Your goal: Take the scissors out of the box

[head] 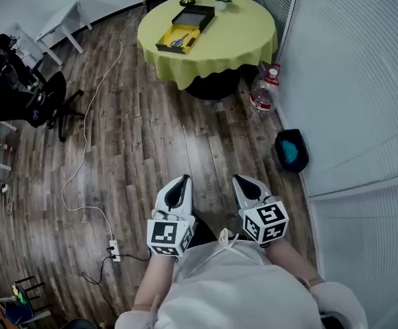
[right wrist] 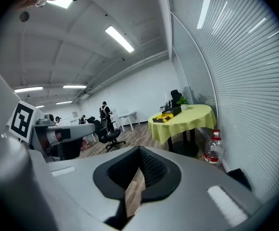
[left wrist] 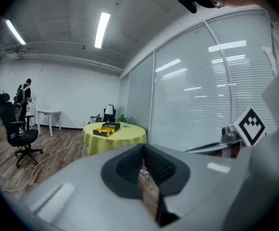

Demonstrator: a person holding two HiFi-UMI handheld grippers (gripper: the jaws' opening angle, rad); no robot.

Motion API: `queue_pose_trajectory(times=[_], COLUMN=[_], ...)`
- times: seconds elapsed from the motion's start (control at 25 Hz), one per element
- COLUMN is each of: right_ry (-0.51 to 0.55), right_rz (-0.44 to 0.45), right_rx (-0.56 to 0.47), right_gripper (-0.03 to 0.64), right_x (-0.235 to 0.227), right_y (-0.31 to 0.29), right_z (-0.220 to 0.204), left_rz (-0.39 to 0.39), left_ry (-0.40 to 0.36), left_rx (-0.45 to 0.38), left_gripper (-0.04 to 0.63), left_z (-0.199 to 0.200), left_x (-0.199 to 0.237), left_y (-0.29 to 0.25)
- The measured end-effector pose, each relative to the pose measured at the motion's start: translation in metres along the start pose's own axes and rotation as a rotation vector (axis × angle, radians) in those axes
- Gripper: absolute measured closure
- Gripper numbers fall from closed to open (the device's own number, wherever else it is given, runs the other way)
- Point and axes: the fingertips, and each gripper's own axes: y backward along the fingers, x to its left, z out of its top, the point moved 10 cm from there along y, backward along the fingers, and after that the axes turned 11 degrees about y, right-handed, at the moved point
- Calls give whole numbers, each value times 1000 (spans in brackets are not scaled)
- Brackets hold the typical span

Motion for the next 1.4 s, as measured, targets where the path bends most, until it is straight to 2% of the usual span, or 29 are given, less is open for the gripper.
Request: queue_pose_trajectory(times=[0.36, 0.6, 0.76, 1.04, 1.4], right_ry=[27, 29, 31, 25, 6], right_rz=[-57, -101, -127, -148, -125], right_rx=[65, 80, 81, 103, 70], right_gripper=[618, 618, 618, 618, 618], right_x=[19, 37, 47, 40, -29], right_y=[-140, -245, -299, -356, -443], right_z=[63, 112, 137, 156, 176], left_rz=[-29, -33, -47, -60, -50], left_ry=[55, -5, -28, 47, 19], left_rx=[3, -20, -25, 3, -4], left_gripper=[589, 589, 589, 588, 589], left_z=[62, 117, 143, 151, 173], left_x=[144, 250, 305, 355, 386], left_y=[-69, -115, -139, -179, -268])
